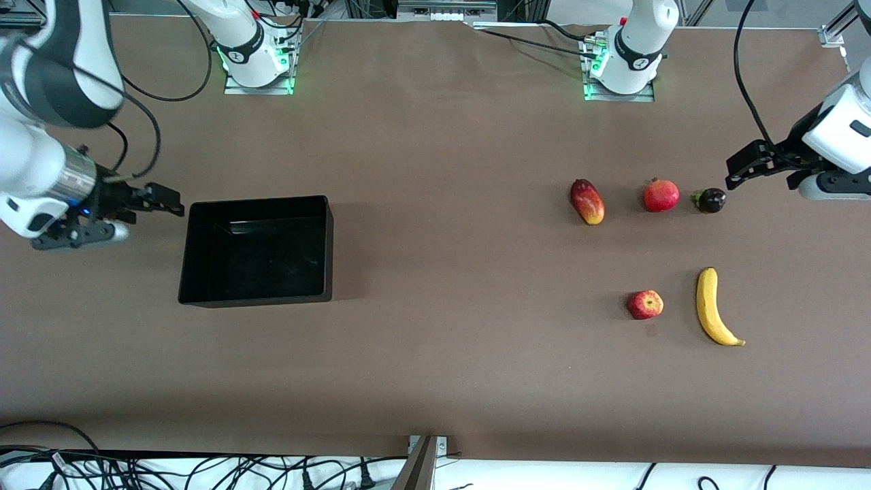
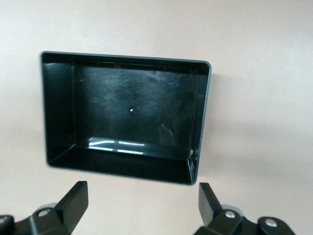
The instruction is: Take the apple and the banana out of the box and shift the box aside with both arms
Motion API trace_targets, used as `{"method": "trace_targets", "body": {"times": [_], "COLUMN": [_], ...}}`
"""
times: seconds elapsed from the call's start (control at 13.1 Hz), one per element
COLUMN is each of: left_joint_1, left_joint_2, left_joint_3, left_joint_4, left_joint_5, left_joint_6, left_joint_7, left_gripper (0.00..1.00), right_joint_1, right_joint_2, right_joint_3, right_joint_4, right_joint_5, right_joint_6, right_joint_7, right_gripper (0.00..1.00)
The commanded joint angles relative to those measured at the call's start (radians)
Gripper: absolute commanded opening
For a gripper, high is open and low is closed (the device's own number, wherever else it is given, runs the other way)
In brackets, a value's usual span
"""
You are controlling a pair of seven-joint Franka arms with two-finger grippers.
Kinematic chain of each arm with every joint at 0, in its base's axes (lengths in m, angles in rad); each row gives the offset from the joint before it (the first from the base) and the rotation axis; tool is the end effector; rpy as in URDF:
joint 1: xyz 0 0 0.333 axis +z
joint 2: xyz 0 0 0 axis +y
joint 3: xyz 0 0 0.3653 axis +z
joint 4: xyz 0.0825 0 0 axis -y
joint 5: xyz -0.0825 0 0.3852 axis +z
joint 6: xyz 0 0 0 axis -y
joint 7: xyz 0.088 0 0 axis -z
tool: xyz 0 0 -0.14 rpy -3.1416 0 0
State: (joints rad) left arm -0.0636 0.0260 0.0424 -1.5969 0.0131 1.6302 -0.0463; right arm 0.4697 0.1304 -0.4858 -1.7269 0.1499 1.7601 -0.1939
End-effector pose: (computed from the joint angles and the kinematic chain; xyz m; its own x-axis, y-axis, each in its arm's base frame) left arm 0.5699 -0.0106 0.6190 0.9997 0.0243 0.0080 0.0244 -0.9996 -0.0138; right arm 0.5941 0.0217 0.5156 0.9870 0.1469 -0.0647 0.1402 -0.9853 -0.0979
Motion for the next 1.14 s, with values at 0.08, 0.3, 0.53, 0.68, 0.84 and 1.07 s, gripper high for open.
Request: {"method": "trace_targets", "body": {"times": [0.08, 0.3, 0.53, 0.68, 0.84, 1.07], "left_joint_1": [-0.019, -0.019, -0.012, -0.015, -0.025, -0.027], "left_joint_2": [-0.076, -0.077, -0.077, -0.075, -0.074, -0.070], "left_joint_3": [0.045, 0.063, 0.076, 0.073, 0.074, 0.074], "left_joint_4": [-0.066, -0.055, -0.041, -0.043, -0.049, -0.051], "left_joint_5": [-0.018, -0.048, -0.088, -0.087, -0.087, -0.087], "left_joint_6": [-0.003, -0.003, 0.003, 0.003, 0.007, 0.011], "left_joint_7": [0.098, 0.097, 0.092, 0.088, 0.086, 0.076], "left_gripper": [1.00, 1.00, 1.00, 1.00, 1.00, 1.00], "right_joint_1": [0.004, -0.002, -0.258, -0.403, -0.451, -0.447], "right_joint_2": [-0.047, -0.075, -0.098, -0.101, -0.089, -0.077], "right_joint_3": [0.004, 0.021, 0.291, 0.425, 0.464, 0.461], "right_joint_4": [-0.007, -0.007, -0.005, -0.002, 0.039, 0.059], "right_joint_5": [-0.041, -0.056, -0.111, -0.121, -0.119, -0.124], "right_joint_6": [-0.045, -0.054, -0.057, -0.056, -0.056, -0.071], "right_joint_7": [0.019, 0.007, 0.002, 0.002, 0.002, -0.002], "right_gripper": [1.00, 1.00, 1.00, 1.00, 1.00, 1.00]}}
